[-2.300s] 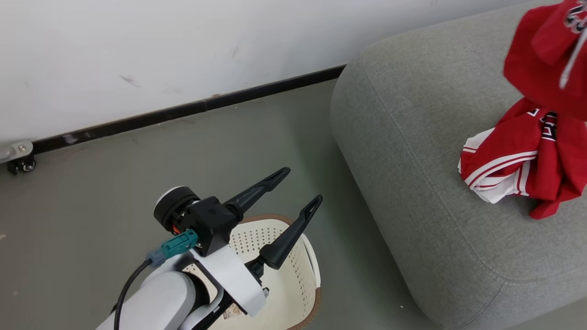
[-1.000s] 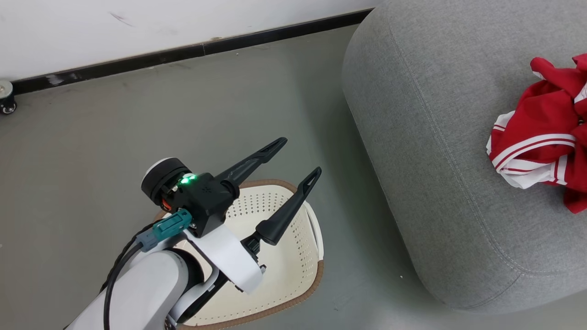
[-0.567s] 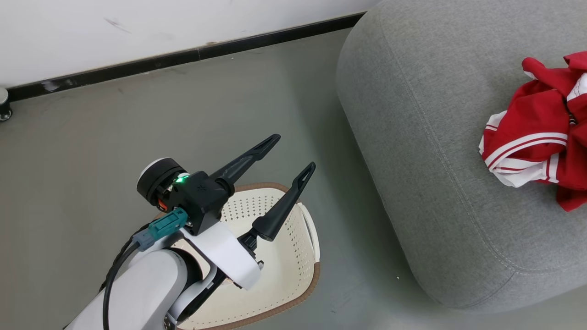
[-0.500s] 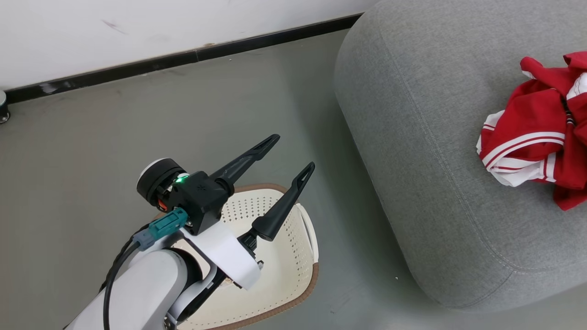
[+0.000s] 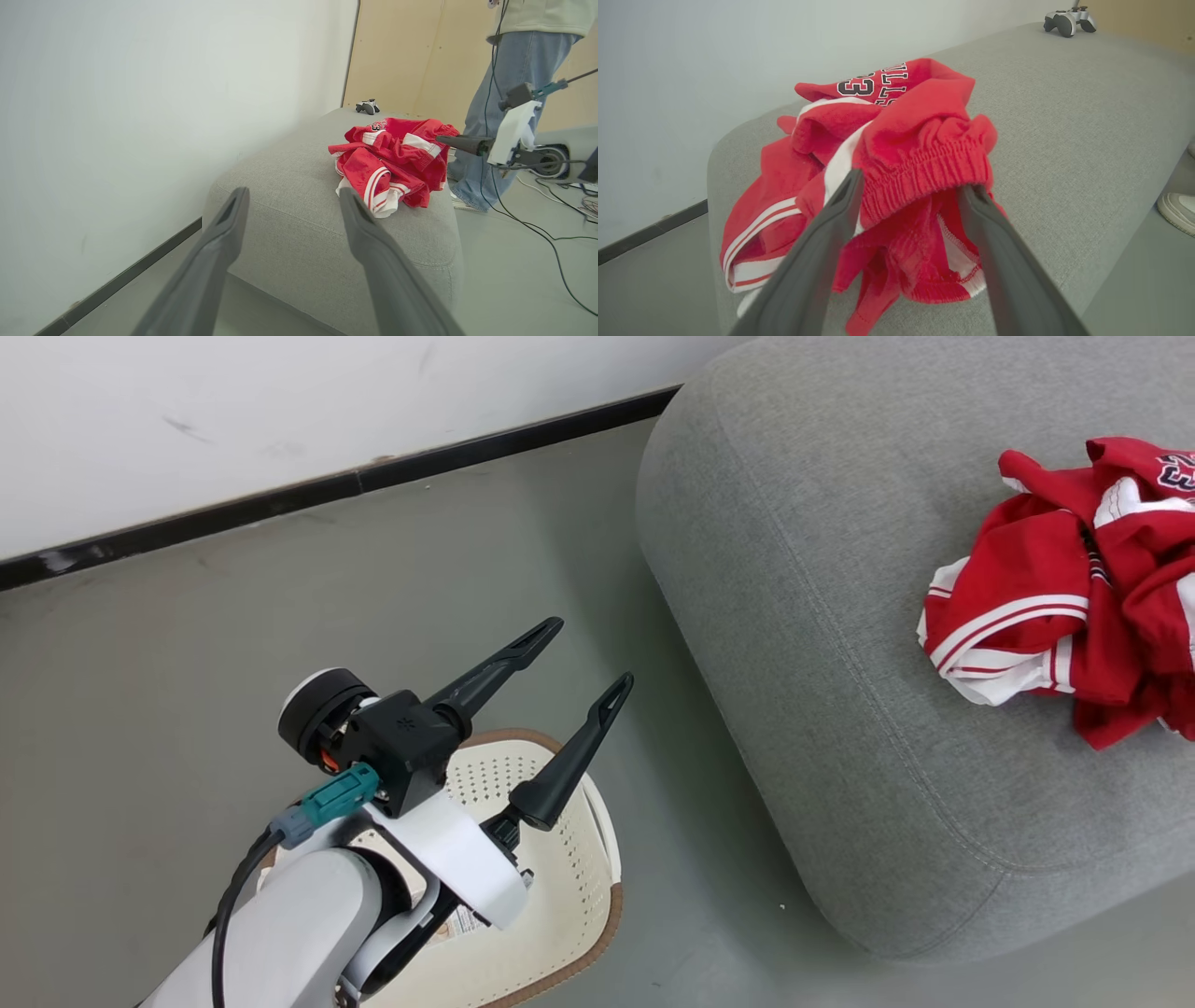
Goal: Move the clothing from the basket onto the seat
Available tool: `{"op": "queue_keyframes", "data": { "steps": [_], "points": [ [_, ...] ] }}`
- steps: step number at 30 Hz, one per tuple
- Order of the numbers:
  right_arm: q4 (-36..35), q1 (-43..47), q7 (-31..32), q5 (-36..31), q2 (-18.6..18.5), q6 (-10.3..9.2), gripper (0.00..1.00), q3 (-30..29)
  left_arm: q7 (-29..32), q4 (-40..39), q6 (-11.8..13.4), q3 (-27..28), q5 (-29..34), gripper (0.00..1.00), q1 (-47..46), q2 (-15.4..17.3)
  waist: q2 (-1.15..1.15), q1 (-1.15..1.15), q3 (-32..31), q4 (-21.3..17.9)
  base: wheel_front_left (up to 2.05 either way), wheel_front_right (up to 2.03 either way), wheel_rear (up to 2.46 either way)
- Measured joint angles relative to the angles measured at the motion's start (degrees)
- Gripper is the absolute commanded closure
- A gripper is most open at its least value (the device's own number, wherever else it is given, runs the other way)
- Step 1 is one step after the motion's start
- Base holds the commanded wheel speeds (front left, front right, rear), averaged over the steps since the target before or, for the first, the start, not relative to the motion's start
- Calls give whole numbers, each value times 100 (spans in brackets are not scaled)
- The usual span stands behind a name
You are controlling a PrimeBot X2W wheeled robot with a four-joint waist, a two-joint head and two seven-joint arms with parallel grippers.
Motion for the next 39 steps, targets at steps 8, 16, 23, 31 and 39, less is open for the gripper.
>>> {"op": "queue_keyframes", "data": {
  "steps": [8,16,23,31,39],
  "points": [
    [-175,446,-57,123,32,0,0,-225,-69,52,1,15,-22,0,133,4,0,0,-102,-193,0,0,0],
    [-764,661,-102,-11,71,0,0,-93,-137,70,68,62,-52,0,229,13,0,0,-196,-327,0,0,0],
    [-1389,622,-107,-275,93,0,0,174,-244,133,137,114,-97,0,325,-1,0,0,-286,-283,0,0,0],
    [-2003,304,-108,-745,276,0,0,530,-397,224,423,331,-97,0,542,37,0,0,-383,-86,0,0,0],
    [-2521,70,-108,-1147,523,0,0,846,-621,270,804,693,-123,0,881,107,0,0,-508,237,0,0,0]
  ]
}}
